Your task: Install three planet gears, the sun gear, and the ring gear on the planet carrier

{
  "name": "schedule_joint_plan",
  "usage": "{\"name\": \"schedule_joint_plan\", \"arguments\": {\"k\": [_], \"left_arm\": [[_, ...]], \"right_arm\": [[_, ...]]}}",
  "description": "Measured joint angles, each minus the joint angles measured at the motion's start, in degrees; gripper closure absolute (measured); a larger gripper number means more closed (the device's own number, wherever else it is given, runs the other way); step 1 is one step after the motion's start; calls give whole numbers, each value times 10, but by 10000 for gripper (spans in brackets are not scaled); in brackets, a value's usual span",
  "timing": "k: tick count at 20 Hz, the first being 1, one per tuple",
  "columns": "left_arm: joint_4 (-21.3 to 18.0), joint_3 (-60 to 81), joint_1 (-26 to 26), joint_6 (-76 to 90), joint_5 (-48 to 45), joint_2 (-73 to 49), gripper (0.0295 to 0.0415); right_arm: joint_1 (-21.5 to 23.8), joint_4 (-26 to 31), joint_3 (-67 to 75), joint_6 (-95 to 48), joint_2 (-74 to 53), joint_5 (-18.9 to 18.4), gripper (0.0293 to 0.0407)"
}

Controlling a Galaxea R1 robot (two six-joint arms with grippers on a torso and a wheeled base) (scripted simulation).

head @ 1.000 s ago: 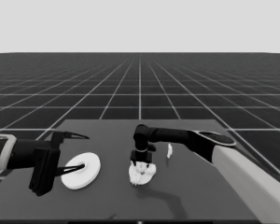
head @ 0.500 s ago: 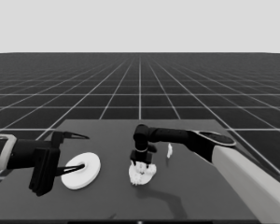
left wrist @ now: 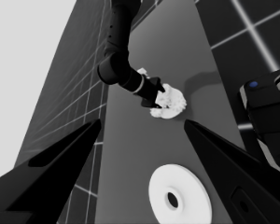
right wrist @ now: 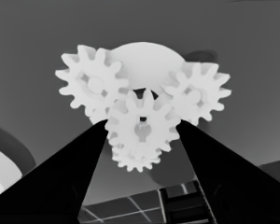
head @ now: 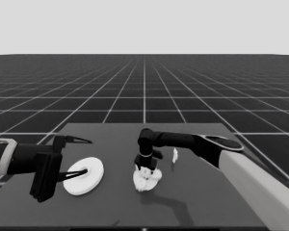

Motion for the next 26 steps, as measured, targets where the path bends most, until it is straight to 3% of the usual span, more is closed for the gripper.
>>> {"name": "schedule_joint_plan", "arguments": {"k": [26], "left_arm": [[0, 0, 0, 0, 0, 0, 326]], "right_arm": [[-1, 0, 0, 156, 0, 0, 391]]}}
